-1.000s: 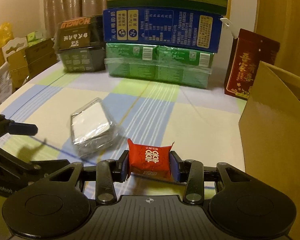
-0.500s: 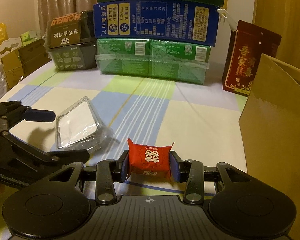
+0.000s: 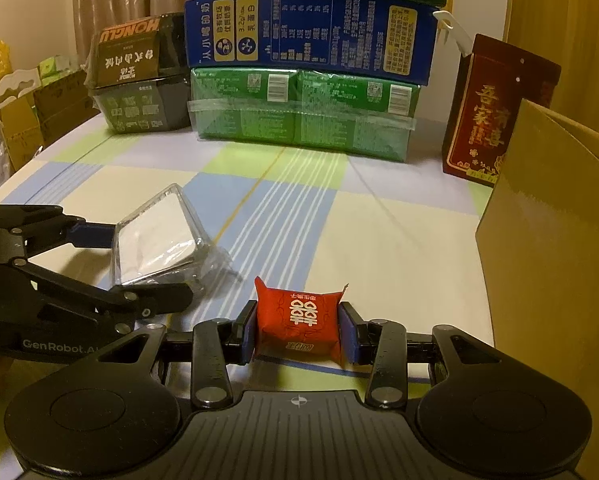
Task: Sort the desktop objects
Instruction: 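Grasp the clear plastic tissue box with the left gripper while the right holds the candy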
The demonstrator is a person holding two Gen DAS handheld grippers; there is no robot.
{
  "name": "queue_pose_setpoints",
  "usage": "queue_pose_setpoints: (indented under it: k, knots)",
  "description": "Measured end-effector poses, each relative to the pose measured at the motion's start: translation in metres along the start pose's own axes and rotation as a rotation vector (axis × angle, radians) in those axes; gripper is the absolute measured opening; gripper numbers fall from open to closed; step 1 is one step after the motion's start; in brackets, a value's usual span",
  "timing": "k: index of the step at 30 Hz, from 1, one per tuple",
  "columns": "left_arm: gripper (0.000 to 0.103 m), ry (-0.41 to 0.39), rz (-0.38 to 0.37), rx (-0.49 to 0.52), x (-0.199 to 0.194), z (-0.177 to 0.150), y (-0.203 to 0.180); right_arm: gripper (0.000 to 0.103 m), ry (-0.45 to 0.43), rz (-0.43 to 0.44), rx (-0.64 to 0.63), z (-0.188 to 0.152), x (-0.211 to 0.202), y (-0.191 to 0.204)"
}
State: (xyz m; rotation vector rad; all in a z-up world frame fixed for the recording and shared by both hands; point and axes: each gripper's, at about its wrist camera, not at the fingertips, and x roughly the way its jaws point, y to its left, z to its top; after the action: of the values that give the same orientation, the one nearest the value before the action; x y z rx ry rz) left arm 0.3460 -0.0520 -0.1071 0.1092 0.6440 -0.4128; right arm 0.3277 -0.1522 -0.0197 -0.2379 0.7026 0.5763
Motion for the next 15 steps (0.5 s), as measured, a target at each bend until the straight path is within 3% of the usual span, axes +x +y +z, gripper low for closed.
queue_pose_setpoints:
  k: [5, 15]
  knots:
    - [0.070, 0.016, 0.043, -0.025, -0.009, -0.003, -0.009, 0.039, 0.001, -0.006, 0.013, -0.002, -0.006, -0.001]
    - [0.068, 0.120, 0.126, -0.130, -0.060, -0.023, -0.043, 0.039, 0.010, -0.001, 0.070, -0.021, -0.047, 0.011]
